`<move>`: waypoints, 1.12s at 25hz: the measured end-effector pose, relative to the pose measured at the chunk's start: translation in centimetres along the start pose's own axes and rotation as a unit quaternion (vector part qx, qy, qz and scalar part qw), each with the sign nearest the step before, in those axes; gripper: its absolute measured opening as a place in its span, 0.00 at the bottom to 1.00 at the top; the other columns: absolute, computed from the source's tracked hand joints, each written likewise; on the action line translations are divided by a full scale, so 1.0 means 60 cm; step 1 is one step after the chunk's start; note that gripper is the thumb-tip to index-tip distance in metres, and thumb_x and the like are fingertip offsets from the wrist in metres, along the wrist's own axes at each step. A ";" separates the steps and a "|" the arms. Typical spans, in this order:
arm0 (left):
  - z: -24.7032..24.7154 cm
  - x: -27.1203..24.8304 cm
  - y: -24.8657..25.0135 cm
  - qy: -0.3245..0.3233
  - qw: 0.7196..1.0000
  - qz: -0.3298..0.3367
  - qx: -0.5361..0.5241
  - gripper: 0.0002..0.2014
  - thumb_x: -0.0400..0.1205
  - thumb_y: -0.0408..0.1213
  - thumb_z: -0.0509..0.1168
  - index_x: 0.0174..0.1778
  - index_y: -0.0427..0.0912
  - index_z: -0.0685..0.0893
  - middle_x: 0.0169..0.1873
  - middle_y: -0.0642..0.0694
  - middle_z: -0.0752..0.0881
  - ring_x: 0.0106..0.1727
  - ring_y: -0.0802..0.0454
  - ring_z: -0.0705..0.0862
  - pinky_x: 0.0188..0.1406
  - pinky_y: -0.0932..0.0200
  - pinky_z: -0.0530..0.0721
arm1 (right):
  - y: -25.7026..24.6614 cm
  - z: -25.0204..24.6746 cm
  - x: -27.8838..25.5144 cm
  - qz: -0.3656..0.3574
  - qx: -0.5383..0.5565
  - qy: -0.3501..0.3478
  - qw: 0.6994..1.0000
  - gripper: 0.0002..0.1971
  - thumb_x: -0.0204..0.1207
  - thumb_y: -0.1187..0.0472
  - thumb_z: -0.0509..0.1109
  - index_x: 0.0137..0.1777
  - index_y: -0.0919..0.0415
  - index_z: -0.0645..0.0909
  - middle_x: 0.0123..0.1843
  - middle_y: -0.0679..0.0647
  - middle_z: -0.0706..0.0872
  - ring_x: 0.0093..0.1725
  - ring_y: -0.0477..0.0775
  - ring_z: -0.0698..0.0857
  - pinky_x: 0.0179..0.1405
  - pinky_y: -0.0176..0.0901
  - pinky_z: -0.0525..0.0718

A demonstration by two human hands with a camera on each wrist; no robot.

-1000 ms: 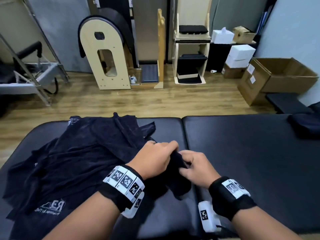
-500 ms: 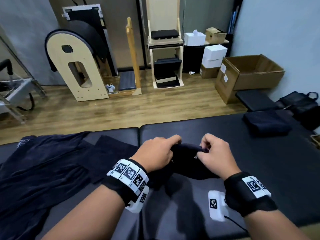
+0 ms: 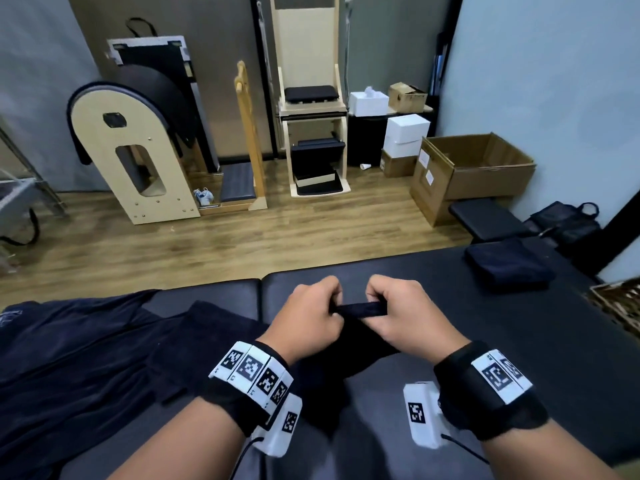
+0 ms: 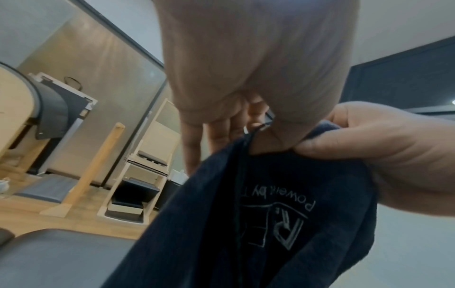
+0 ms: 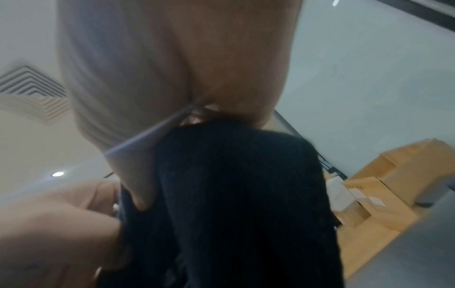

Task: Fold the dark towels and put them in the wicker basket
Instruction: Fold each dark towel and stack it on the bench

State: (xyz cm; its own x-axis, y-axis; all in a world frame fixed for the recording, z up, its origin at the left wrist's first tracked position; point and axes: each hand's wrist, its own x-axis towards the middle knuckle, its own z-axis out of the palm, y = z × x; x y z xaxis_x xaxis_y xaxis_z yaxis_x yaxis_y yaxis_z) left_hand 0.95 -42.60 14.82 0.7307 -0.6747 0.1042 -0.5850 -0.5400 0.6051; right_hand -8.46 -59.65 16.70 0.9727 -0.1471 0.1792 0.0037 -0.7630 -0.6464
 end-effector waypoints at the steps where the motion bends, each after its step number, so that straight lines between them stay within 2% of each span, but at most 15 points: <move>1: -0.006 -0.003 -0.007 0.012 1.000 -0.008 0.017 0.10 0.68 0.35 0.59 0.39 0.54 0.68 0.30 0.53 0.79 0.38 0.45 0.78 0.38 0.53 0.80 | -0.004 -0.003 0.004 0.002 -0.017 -0.004 1.000 0.16 0.68 0.58 0.75 0.31 0.52 0.68 0.26 0.49 0.78 0.29 0.48 0.74 0.31 0.50 0.76; 3: -0.019 -0.010 -0.020 0.014 0.999 0.007 0.038 0.13 0.67 0.34 0.57 0.40 0.58 0.67 0.34 0.55 0.80 0.43 0.42 0.79 0.42 0.51 0.81 | -0.015 0.001 0.014 0.008 -0.007 -0.006 1.000 0.16 0.68 0.56 0.75 0.32 0.54 0.68 0.27 0.51 0.79 0.30 0.49 0.75 0.32 0.49 0.76; 6: -0.026 -0.020 -0.020 0.005 0.998 0.067 0.017 0.10 0.68 0.39 0.59 0.40 0.60 0.69 0.40 0.57 0.77 0.48 0.50 0.80 0.48 0.53 0.80 | -0.032 0.024 0.025 -0.007 0.032 -0.017 0.999 0.12 0.68 0.59 0.75 0.35 0.53 0.71 0.29 0.49 0.80 0.31 0.47 0.76 0.33 0.44 0.76; 9: -0.026 -0.037 -0.018 0.024 0.996 0.071 0.045 0.06 0.70 0.46 0.61 0.40 0.54 0.72 0.38 0.56 0.76 0.45 0.52 0.79 0.44 0.52 0.80 | -0.043 0.044 0.032 -0.030 0.041 -0.042 0.998 0.09 0.66 0.65 0.72 0.36 0.52 0.75 0.31 0.46 0.83 0.36 0.47 0.81 0.36 0.42 0.80; 12: -0.031 -0.059 -0.043 0.058 0.994 0.008 0.089 0.06 0.70 0.39 0.62 0.41 0.51 0.75 0.35 0.55 0.78 0.43 0.47 0.80 0.40 0.52 0.79 | -0.055 0.058 0.037 -0.057 0.042 -0.097 0.993 0.09 0.66 0.67 0.69 0.35 0.50 0.76 0.30 0.43 0.82 0.34 0.45 0.79 0.34 0.35 0.75; 15: -0.038 -0.090 -0.085 0.067 0.988 -0.096 0.104 0.08 0.69 0.34 0.61 0.39 0.50 0.70 0.34 0.52 0.82 0.41 0.42 0.81 0.38 0.49 0.81 | -0.068 0.068 0.045 -0.081 0.035 -0.129 0.988 0.09 0.64 0.68 0.66 0.34 0.53 0.72 0.28 0.49 0.78 0.30 0.47 0.74 0.31 0.38 0.72; 18: -0.050 -0.120 -0.136 0.030 0.977 -0.180 0.111 0.10 0.68 0.33 0.61 0.34 0.51 0.65 0.33 0.52 0.79 0.40 0.42 0.80 0.36 0.51 0.77 | -0.063 0.064 0.055 -0.074 0.029 -0.123 0.989 0.11 0.65 0.68 0.69 0.33 0.54 0.69 0.28 0.54 0.75 0.29 0.45 0.69 0.30 0.39 0.70; 21: -0.071 -0.143 -0.175 -0.021 0.972 -0.208 0.111 0.11 0.70 0.34 0.66 0.34 0.53 0.69 0.35 0.55 0.81 0.42 0.48 0.80 0.37 0.55 0.76 | -0.035 0.051 0.060 -0.033 0.006 -0.096 0.995 0.13 0.66 0.66 0.73 0.35 0.55 0.69 0.26 0.49 0.73 0.29 0.44 0.67 0.30 0.42 0.70; 22: -0.082 -0.147 -0.183 -0.037 0.969 -0.211 0.122 0.11 0.72 0.36 0.69 0.35 0.53 0.72 0.35 0.56 0.82 0.43 0.49 0.82 0.39 0.56 0.78 | -0.022 0.045 0.061 -0.009 0.001 -0.083 0.997 0.13 0.67 0.64 0.75 0.35 0.55 0.70 0.26 0.49 0.74 0.29 0.44 0.68 0.31 0.43 0.71; 24: -0.108 -0.150 -0.193 -0.040 0.967 -0.211 0.137 0.08 0.74 0.41 0.73 0.37 0.53 0.79 0.35 0.56 0.85 0.44 0.52 0.84 0.42 0.56 0.81 | 0.005 0.030 0.065 0.035 -0.032 -0.085 0.995 0.11 0.68 0.60 0.78 0.35 0.53 0.77 0.28 0.48 0.81 0.31 0.43 0.77 0.34 0.42 0.75; 26: -0.135 -0.144 -0.191 -0.023 0.967 -0.203 0.155 0.04 0.75 0.42 0.72 0.39 0.53 0.83 0.35 0.55 0.87 0.44 0.51 0.87 0.43 0.55 0.84 | 0.023 0.017 0.067 0.060 -0.112 -0.144 0.981 0.07 0.70 0.57 0.79 0.35 0.48 0.84 0.33 0.45 0.87 0.39 0.43 0.85 0.40 0.40 0.81; 28: -0.158 -0.130 -0.182 -0.022 0.966 -0.219 0.136 0.02 0.79 0.38 0.68 0.42 0.49 0.84 0.34 0.50 0.89 0.36 0.48 0.89 0.34 0.54 0.86 | 0.035 0.016 0.068 0.086 -0.181 -0.214 0.956 0.07 0.71 0.55 0.79 0.33 0.45 0.86 0.35 0.46 0.90 0.41 0.43 0.86 0.42 0.39 0.84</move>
State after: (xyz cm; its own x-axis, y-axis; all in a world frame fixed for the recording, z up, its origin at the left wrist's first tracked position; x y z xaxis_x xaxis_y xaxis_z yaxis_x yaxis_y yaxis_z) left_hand 4.96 -26.65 14.90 0.9167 -0.3693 -0.1526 -0.2983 -0.8867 0.3533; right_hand -4.28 -61.26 15.37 0.9575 -0.0787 -0.2775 -0.1708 -0.9300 -0.3255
